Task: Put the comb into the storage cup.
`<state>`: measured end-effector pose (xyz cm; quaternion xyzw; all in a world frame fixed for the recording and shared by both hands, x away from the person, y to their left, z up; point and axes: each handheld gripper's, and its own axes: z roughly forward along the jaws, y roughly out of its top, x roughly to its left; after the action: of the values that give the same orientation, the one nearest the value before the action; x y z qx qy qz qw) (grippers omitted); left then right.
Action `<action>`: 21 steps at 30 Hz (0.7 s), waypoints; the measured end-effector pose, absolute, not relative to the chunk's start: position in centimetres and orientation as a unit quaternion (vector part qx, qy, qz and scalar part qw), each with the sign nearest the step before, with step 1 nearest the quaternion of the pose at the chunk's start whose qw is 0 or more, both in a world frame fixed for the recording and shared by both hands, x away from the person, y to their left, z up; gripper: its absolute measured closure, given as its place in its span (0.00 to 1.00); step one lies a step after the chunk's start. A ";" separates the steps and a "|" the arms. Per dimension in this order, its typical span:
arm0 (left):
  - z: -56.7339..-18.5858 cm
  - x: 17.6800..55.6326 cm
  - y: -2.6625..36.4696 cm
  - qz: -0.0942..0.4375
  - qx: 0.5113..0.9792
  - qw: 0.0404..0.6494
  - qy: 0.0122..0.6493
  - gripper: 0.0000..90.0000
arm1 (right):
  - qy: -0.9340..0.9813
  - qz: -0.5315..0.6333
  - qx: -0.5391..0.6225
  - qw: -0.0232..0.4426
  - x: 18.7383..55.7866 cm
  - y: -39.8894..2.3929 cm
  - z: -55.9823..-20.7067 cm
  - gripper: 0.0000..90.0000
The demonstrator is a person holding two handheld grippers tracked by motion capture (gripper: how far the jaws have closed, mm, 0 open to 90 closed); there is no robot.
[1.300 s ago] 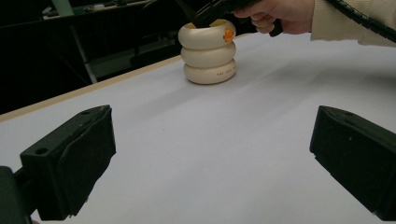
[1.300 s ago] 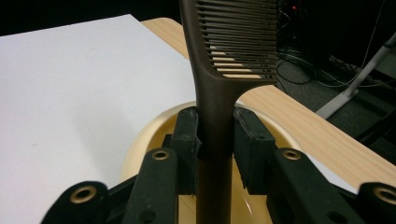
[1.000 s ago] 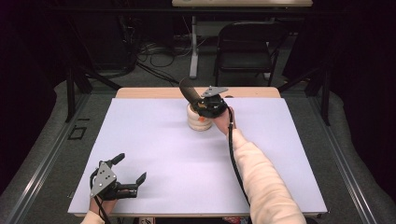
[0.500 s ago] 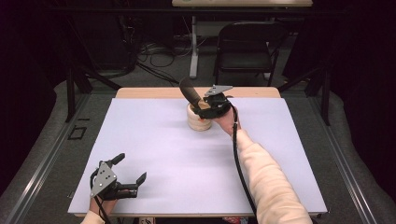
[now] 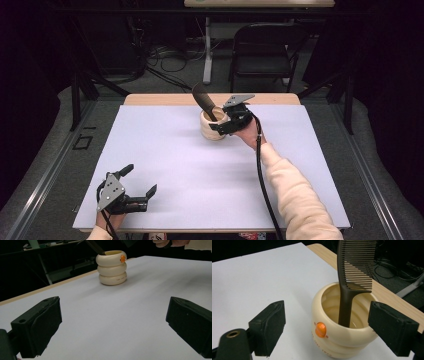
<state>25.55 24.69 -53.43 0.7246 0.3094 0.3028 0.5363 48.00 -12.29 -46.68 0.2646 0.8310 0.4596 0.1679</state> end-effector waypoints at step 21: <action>-53.4 25.8 24.4 0.301 0.725 0.539 0.308 0.00 | 0.844 0.454 0.252 0.137 44.4 -14.5 -46.7 0.02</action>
<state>25.78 24.43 -53.41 0.7245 0.3076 0.3006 0.5386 44.39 -14.51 -46.70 0.2516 0.8436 0.4539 0.1374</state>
